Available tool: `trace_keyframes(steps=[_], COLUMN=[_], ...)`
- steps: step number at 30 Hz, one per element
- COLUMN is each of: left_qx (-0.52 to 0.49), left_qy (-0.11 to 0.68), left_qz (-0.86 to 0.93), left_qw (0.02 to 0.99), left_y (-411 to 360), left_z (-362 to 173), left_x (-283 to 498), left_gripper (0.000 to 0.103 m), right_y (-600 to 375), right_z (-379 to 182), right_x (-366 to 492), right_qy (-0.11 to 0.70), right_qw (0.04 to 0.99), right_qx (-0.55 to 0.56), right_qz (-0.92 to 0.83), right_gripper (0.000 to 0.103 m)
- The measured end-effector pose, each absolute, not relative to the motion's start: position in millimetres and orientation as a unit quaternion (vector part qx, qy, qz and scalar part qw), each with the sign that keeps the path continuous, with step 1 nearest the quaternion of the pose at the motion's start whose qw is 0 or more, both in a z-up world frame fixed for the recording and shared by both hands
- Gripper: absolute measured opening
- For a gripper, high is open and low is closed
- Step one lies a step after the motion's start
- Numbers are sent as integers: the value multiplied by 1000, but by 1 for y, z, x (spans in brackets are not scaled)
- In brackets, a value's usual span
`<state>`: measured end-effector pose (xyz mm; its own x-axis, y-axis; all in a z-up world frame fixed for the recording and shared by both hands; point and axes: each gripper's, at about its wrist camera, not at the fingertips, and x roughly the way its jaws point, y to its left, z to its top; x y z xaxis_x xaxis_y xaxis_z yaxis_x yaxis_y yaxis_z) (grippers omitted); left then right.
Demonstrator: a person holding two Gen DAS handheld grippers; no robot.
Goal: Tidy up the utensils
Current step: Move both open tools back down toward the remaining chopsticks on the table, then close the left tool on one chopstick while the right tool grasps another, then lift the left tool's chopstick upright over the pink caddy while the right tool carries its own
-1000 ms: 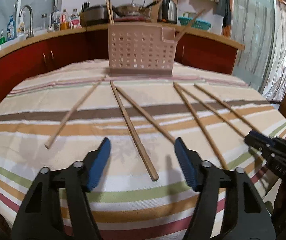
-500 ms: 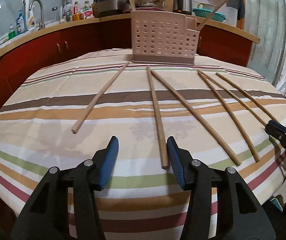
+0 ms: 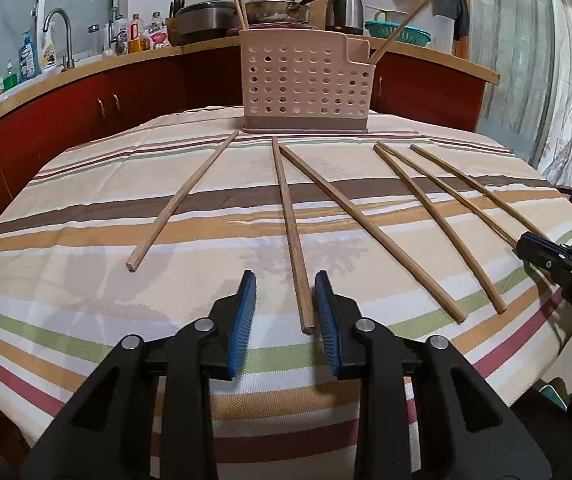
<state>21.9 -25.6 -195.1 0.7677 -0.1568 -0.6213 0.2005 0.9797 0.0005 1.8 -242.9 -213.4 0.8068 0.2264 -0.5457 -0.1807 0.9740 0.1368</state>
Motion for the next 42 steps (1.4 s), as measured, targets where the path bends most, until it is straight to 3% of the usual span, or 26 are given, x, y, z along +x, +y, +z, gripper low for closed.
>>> trace_keyframes(steps=[4, 19, 42], left_qx=[42, 35, 11], left_qy=[327, 284, 159], left_qz=[-108, -104, -86], left_qw=[938, 953, 984], left_y=[-29, -19, 3], left_z=[-195, -168, -70], left_x=[20, 9, 23], left_gripper=[8, 6, 6], right_y=[-242, -241, -252], right_z=[-211, -176, -103], right_x=[1, -12, 0], right_qy=[289, 245, 175], right_qw=[950, 962, 977], right_qx=[39, 47, 59], right_qz=[109, 115, 110], right_gripper=[7, 6, 6])
